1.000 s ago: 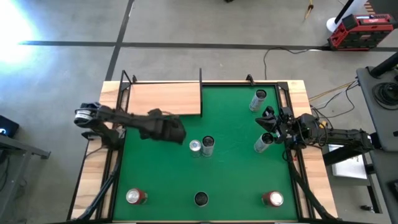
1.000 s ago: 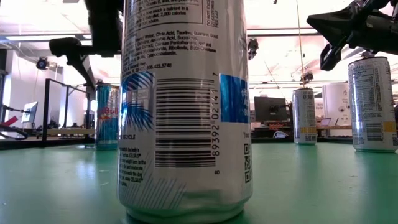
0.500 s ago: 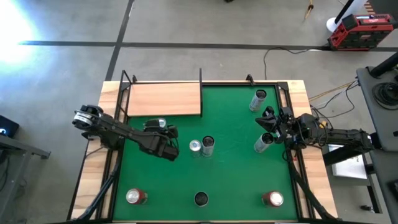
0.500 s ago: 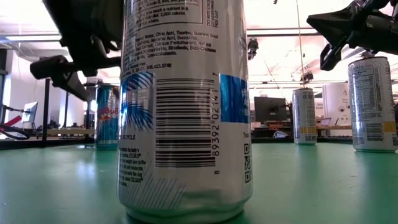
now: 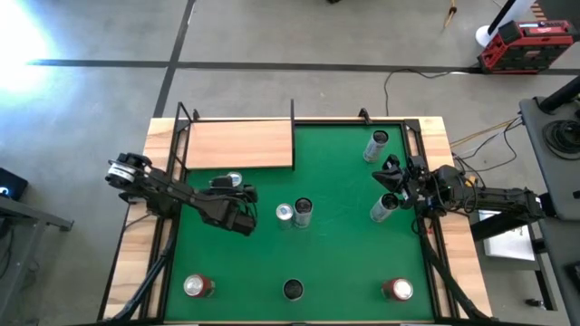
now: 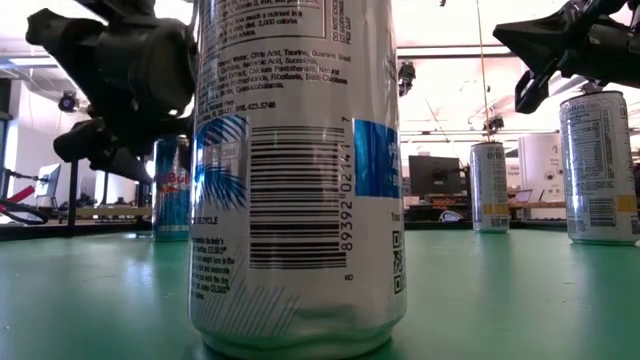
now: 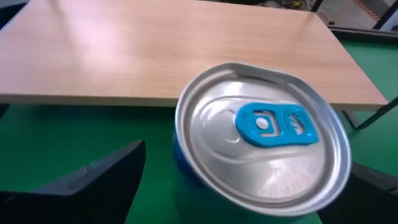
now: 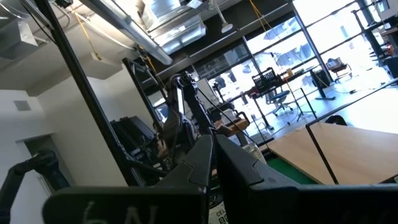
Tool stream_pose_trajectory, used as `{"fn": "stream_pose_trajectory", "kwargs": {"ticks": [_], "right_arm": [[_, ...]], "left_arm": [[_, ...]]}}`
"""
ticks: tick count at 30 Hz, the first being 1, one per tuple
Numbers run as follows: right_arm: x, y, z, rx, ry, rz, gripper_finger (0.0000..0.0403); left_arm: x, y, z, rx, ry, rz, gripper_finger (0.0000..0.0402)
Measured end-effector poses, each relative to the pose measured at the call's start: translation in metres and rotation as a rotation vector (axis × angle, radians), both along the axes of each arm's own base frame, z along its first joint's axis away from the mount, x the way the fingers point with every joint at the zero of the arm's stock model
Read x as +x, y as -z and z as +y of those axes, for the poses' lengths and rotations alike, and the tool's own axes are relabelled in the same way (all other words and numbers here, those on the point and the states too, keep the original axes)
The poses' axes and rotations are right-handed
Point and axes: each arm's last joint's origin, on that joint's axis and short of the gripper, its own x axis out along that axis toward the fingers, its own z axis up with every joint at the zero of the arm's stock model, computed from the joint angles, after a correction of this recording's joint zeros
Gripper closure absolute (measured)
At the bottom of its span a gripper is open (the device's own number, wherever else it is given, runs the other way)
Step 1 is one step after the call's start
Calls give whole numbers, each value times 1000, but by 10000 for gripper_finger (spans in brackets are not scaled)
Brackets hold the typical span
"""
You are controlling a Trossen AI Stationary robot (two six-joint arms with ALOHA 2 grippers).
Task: Place canned beverage on shelf
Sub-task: Put the left blue soda can on the shelf
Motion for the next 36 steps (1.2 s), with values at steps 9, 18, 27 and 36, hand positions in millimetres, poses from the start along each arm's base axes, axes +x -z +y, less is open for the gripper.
{"fn": "stream_pose_trajectory", "kwargs": {"ticks": [9,18,27,36], "right_arm": [[0,0,0,0,0,0,390],[0,0,0,0,0,0,390],[0,0,0,0,0,1,390],[0,0,0,0,0,0,390]], "left_arm": [[-1,1,7,131,54,59,54],[-3,6,8,139,58,58,197],[5,-1,5,117,116,127,198],[15,-35,2,109,107,168,198]]}}
